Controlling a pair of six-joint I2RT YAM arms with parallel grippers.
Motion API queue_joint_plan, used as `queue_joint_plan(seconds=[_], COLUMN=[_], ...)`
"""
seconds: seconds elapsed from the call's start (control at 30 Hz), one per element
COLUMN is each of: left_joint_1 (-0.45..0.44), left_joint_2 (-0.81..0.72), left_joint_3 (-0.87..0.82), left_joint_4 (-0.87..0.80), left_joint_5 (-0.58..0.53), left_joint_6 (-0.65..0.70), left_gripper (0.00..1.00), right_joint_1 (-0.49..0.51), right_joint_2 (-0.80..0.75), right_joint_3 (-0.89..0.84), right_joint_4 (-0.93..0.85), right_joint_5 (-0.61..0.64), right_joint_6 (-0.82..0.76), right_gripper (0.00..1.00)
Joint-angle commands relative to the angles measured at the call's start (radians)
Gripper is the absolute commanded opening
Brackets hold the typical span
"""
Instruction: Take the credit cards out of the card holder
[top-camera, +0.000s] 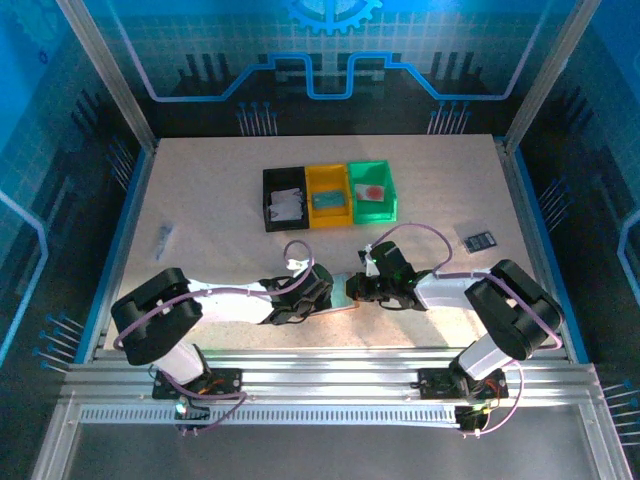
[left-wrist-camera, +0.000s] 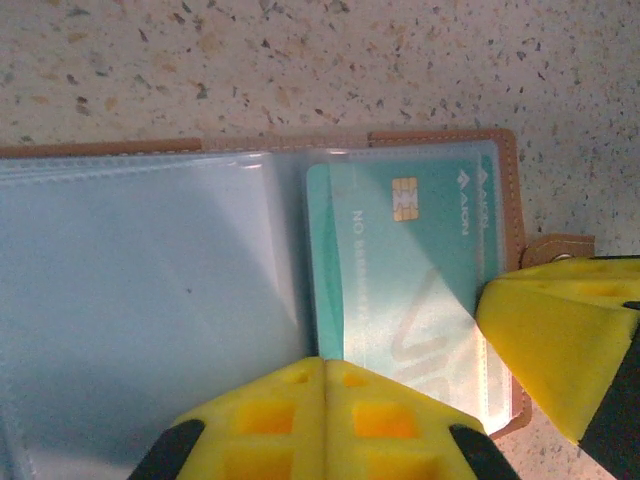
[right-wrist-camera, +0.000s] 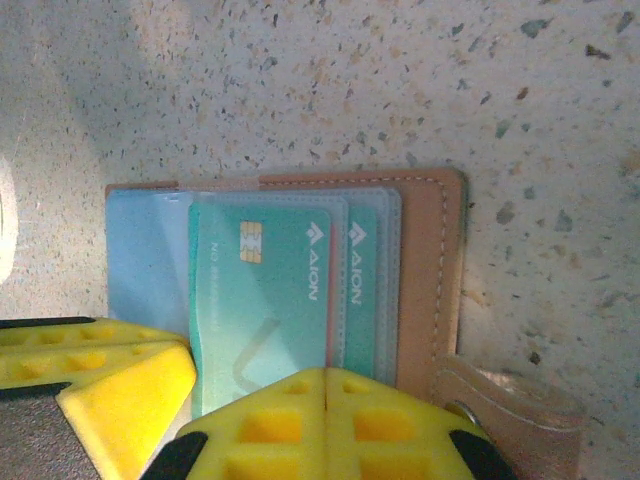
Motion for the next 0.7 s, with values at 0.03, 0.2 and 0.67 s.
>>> queue_joint_plan(seconds=[0.03, 0.2, 0.67], left_joint_1=[-0.007, -0.007, -0.007], left_joint_2=[-0.022, -0.043, -0.083], left_joint_3=[-0.019, -0.026, -0.057], left_joint_4=[0.027, 0.027, 0.034], left_joint_5=[-0.033, -0.043, -0.057], left_joint_6=[-0.005, 0.0, 0.007], left_gripper=[0.0, 0.0, 0.0], right_joint_1=[0.003, 0.001, -0.006], right_joint_2=[0.032, 0.009, -0.024], right_joint_3=[-0.041, -0.042, -0.043], right_joint_4=[-0.089, -0.107, -0.135], right_joint_5=[-0.021, -0.016, -0.009], right_joint_6=[0.01, 0.008, 0.001], right_gripper=[0.0, 0.0, 0.01])
